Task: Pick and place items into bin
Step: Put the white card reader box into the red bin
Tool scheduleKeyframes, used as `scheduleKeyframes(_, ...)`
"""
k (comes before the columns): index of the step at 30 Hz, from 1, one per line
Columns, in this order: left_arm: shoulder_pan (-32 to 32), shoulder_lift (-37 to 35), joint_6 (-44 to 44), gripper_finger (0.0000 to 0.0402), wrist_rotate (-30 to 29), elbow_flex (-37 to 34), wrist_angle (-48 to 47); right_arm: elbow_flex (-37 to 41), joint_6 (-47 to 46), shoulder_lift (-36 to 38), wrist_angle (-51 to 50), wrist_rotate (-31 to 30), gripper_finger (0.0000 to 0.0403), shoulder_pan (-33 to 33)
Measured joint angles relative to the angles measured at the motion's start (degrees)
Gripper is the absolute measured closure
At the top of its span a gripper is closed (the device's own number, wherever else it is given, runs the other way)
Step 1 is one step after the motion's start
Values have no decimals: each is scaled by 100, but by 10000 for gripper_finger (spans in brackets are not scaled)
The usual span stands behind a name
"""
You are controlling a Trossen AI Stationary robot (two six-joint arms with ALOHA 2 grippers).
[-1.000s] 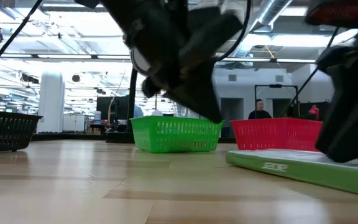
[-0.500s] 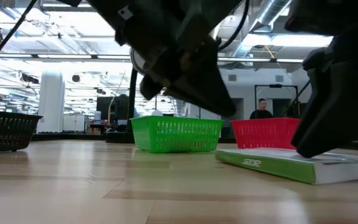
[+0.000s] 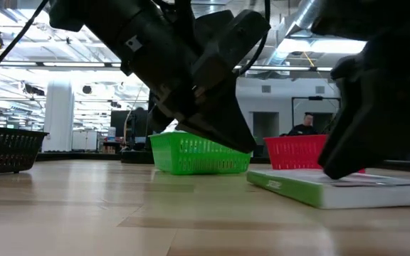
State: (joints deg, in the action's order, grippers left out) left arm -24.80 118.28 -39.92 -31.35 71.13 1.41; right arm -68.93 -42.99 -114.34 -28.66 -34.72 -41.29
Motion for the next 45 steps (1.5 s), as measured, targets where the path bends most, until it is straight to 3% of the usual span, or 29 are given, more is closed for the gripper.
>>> scheduleKeyframes(8, 2, 12, 83, 401, -7, 0, 1, 0, 152, -2, 260, 39, 295, 150)
scheduleKeyframes(14, 51, 606, 709, 401, 317, 72, 1218, -4, 161, -4, 390, 278, 295, 120)
scheduleKeyframes(18, 129, 732, 748, 401, 463, 254, 1337, -15, 103, -14, 478, 642, 294, 53)
scheduleKeyframes(30, 268, 732, 1288, 401, 499, 747, 847, -20, 131, -15, 464, 799, 294, -238)
scheduleKeyframes(45, 244, 737, 575, 401, 890, 743, 46, -20, 394, -17, 354, 806, 294, -288)
